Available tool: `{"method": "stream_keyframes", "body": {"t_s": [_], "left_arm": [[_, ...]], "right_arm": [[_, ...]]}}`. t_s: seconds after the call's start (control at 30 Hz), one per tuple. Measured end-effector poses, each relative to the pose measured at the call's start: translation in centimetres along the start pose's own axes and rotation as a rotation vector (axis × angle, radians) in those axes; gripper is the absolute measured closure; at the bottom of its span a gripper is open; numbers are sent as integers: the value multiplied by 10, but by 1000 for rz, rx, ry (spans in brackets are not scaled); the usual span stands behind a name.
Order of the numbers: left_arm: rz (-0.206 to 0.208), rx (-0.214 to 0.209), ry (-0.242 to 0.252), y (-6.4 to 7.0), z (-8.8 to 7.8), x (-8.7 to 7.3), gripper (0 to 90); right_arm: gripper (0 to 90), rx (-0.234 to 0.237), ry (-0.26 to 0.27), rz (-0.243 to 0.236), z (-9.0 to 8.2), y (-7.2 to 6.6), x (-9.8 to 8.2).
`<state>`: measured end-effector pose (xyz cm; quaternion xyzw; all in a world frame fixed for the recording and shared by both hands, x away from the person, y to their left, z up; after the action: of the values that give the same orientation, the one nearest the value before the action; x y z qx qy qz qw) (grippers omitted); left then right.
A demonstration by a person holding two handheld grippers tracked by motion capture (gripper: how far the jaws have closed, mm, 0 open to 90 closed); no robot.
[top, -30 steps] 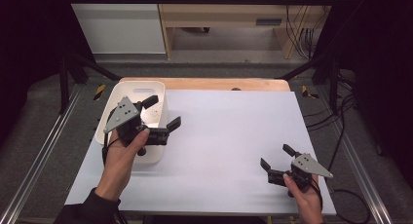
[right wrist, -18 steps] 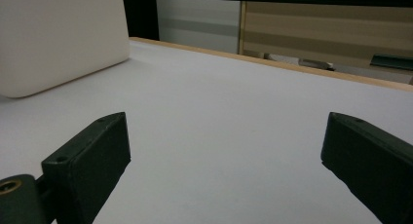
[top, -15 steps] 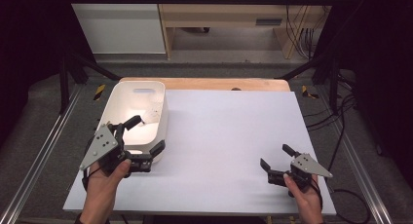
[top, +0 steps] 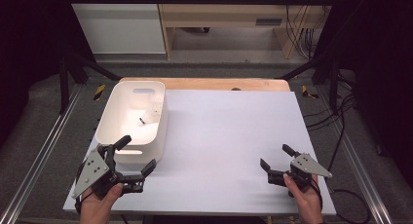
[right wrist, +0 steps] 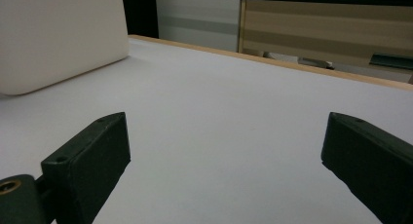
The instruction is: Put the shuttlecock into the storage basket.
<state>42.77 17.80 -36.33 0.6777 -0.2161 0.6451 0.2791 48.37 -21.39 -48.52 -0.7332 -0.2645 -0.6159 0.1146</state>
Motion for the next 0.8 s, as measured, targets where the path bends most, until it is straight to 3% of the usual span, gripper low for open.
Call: {"method": "stream_keyframes", "body": {"t_s": [0.37,0.8], "left_arm": [[-15,75,-13,-27,-13,-29,17],[-38,101,-16,-44,-22,-52,21]], "right_arm": [[38,5,4,0,-1,-1,1],[38,5,4,-2,-1,-1,2]]}}
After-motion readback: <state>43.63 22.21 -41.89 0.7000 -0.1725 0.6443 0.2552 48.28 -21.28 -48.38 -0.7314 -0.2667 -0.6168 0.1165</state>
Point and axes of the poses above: each handheld gripper's, and its own axes: z roughly forward along the jaws, x roughly out of its top, y roughly to its right, the point moved 9 cm from there along z, roughly forward along the jaws, and after that the axes turned 9 degrees about -z, right-handed, at the moved point
